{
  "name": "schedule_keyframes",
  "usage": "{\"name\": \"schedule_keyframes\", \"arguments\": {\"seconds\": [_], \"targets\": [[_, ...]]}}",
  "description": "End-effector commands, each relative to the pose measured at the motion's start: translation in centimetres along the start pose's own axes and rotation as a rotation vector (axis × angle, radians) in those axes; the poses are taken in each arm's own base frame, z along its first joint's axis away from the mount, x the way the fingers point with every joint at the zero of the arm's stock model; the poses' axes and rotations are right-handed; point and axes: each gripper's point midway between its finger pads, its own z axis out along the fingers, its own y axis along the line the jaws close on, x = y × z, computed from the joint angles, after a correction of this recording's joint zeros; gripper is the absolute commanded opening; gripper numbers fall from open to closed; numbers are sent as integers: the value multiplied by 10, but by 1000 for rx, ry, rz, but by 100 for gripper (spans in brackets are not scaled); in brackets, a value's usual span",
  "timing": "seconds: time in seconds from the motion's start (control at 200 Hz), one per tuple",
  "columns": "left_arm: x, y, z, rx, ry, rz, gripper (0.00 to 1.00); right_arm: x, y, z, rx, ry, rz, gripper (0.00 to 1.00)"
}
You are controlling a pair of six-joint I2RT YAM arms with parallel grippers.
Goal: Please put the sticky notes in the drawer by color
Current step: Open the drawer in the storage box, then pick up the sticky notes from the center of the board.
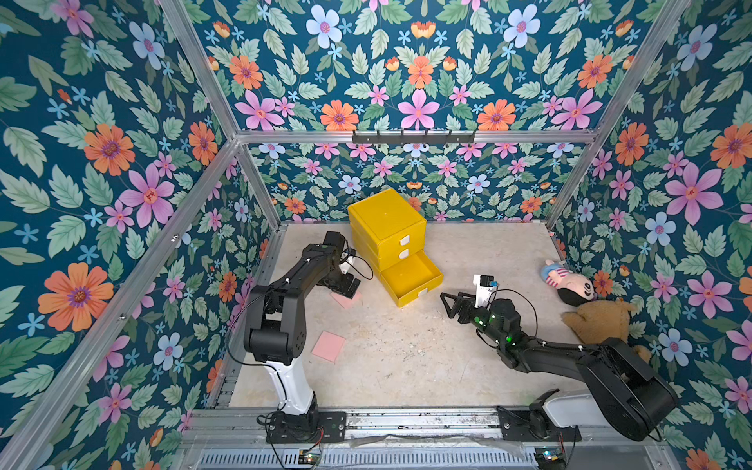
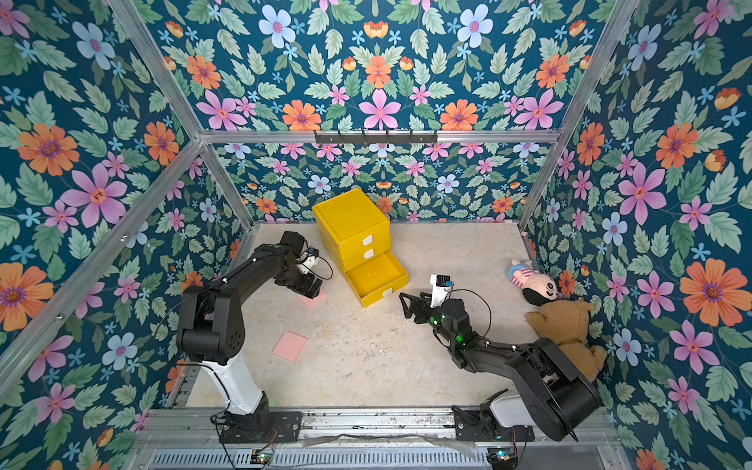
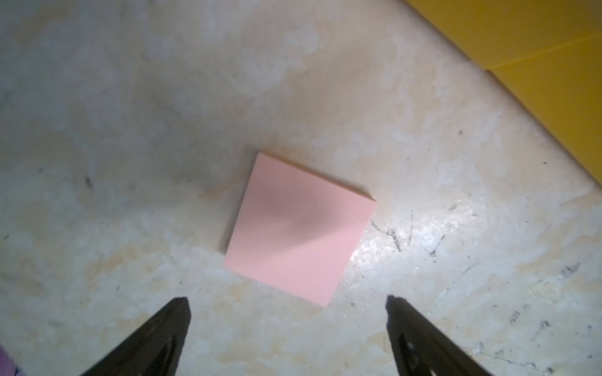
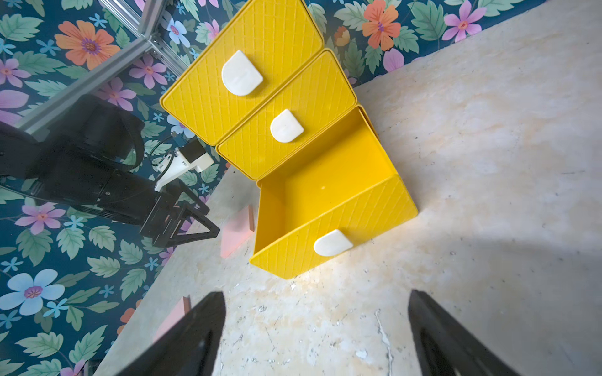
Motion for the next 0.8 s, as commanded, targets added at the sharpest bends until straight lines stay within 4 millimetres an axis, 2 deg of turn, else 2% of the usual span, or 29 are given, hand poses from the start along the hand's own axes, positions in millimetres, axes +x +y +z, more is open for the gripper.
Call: {"name": "schedule_keyframes", "arguments": {"seconds": [0.0, 0.185, 0.355, 0.485, 0.69, 0.8], "targets": [[6, -16, 15, 110, 42, 165, 100, -7, 4, -1, -18, -32, 7, 92], [1, -15, 30, 129, 11, 254, 100, -4, 2, -7, -9, -30, 8, 92], [18, 2, 44, 74, 83, 270, 100, -3, -2, -13, 16, -32, -3, 92], [14, 16, 43, 16, 54, 250, 100, -3, -5, -16, 31, -34, -11, 92], [5, 28, 37, -13, 10, 235, 100, 0, -8, -16, 36, -29, -7, 92], [8, 37, 39, -33, 19, 237, 100, -1, -7, -16, 31, -36, -6, 92]]}}
